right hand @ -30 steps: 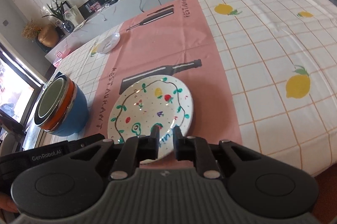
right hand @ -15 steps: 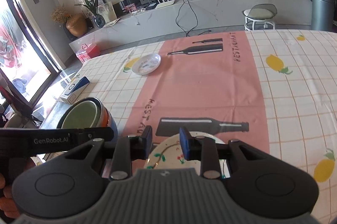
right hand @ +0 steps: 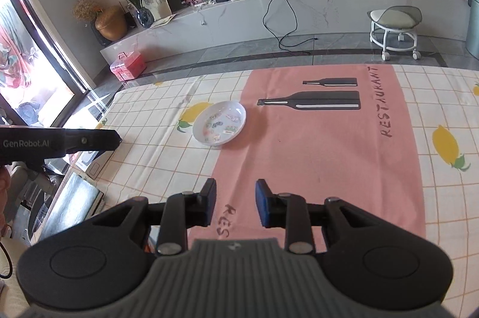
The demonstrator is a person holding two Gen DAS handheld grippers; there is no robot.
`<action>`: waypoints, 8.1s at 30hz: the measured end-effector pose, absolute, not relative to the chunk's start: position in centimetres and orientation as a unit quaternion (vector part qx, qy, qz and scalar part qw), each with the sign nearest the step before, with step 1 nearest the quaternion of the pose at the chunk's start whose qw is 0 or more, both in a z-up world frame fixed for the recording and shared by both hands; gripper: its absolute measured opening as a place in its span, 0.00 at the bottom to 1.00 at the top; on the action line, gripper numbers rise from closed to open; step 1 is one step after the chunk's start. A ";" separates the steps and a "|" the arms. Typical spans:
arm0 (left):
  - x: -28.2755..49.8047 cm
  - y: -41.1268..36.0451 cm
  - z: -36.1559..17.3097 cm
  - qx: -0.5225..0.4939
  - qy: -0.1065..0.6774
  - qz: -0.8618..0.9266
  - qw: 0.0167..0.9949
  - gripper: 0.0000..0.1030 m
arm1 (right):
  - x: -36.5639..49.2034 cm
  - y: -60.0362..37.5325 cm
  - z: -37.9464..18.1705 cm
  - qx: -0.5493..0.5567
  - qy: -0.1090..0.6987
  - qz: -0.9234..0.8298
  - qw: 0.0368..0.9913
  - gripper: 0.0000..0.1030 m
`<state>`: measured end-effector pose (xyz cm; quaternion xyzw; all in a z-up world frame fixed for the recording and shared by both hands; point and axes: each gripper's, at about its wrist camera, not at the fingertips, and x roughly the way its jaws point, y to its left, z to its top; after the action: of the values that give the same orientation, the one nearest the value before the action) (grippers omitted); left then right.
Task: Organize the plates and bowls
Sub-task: 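Move the left tool to the small white printed dish and grip its rim, then carry the white dish with the left tool and lower it onto the 'Fruity' plate, then open the left tool and release the white dish, then grip the bowl stack rim with the left tool while the right tool grips its other side, then lift the bowl stack with both tools and lower it onto the plate stack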
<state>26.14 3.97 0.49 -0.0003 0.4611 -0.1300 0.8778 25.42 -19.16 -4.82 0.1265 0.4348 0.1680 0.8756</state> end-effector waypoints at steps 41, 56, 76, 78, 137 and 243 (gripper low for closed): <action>35.9 8.8 -9.0 -0.109 0.491 -0.139 0.853 0.04 | 40.2 -14.9 -12.4 0.204 0.496 0.154 0.830 0.03; 23.8 1.6 1.7 -0.054 0.451 -0.143 0.879 0.03 | 27.1 -21.0 -3.7 0.253 0.433 0.152 0.852 0.03; 9.3 -3.6 -5.2 -0.177 0.490 -0.164 0.838 0.03 | 8.3 -31.1 -7.3 0.340 0.442 0.075 0.827 0.00; 8.4 -3.6 -6.6 -0.180 0.499 -0.157 0.833 0.03 | 7.5 -31.2 -8.2 0.339 0.449 0.069 0.824 0.00; 5.3 -4.7 -4.5 -0.109 0.429 -0.163 0.882 0.56 | 5.9 -27.7 -6.6 0.210 0.406 0.067 0.887 0.46; 9.7 7.5 -6.4 -0.307 0.464 -0.025 0.831 0.55 | 14.5 -18.1 -9.7 0.354 0.526 0.153 0.758 0.48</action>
<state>9.75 7.50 -6.36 -0.3067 0.4640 -0.0249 0.8306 14.53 -18.05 -9.74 0.3541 0.5256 0.1531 0.7583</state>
